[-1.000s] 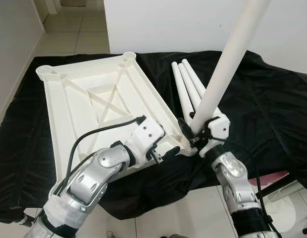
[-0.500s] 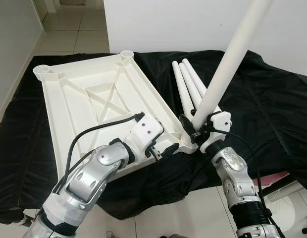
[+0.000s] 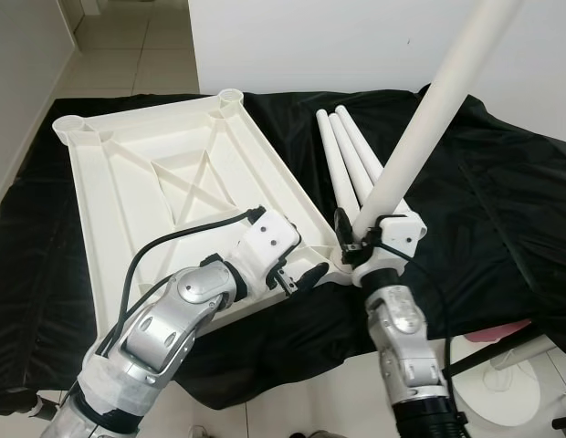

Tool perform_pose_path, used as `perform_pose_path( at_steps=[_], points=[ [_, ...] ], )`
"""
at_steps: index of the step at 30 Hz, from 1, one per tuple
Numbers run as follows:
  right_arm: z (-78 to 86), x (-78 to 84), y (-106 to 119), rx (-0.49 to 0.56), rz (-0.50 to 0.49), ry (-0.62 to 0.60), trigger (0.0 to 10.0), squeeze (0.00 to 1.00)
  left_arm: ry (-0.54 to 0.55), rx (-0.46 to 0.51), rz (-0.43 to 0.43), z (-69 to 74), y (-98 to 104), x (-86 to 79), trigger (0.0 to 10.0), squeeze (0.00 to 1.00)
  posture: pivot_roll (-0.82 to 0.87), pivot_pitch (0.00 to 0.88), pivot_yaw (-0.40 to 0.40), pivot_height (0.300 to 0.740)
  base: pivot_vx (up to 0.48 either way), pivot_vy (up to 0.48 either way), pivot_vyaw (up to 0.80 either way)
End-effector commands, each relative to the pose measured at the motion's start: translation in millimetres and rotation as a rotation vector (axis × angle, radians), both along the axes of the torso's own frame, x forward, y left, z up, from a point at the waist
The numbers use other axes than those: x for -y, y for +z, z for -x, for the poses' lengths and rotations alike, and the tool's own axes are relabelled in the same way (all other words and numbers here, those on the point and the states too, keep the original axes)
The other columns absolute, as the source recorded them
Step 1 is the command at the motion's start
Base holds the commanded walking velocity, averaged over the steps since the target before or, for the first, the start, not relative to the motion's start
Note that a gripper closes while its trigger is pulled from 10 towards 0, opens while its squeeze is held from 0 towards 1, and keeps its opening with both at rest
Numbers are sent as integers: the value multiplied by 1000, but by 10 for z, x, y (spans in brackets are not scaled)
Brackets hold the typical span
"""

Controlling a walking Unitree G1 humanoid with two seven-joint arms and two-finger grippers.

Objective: Building children table

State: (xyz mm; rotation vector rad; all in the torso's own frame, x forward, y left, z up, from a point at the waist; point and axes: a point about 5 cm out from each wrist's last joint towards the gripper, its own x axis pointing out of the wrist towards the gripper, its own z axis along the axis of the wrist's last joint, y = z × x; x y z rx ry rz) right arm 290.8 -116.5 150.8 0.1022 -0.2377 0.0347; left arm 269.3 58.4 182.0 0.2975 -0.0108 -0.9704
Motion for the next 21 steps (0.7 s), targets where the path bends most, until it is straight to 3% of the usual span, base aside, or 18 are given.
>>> perform_pose_path(
  at_steps=[1,14,15,16,20,21],
  points=[
    [54,-28,-219,-129,-65,-78,10000,0,-51,-10,-12,55,-7,15,10000,0,12,87,-66,740,0,0,0],
    [90,-134,-244,-136,-52,-9,10000,0,-39,-5,-16,44,-14,-3,10000,0,22,71,-74,740,0,0,0],
    [95,-123,-237,-128,-62,-11,10000,847,-37,-4,-16,42,-14,-3,10000,0,23,69,-74,740,0,0,0],
    [95,-110,-219,-111,-70,-1,10000,1000,-37,-4,-14,43,-13,1,10000,0,22,68,-74,740,0,0,0],
    [86,-81,-169,-63,-87,35,10000,1000,-39,-5,-13,44,-17,10,10000,0,23,62,-76,740,0,0,0],
    [82,-75,-136,-34,-85,96,10000,267,-40,-6,-14,45,-20,13,10000,0,20,60,-74,740,0,0,0]
  ],
)
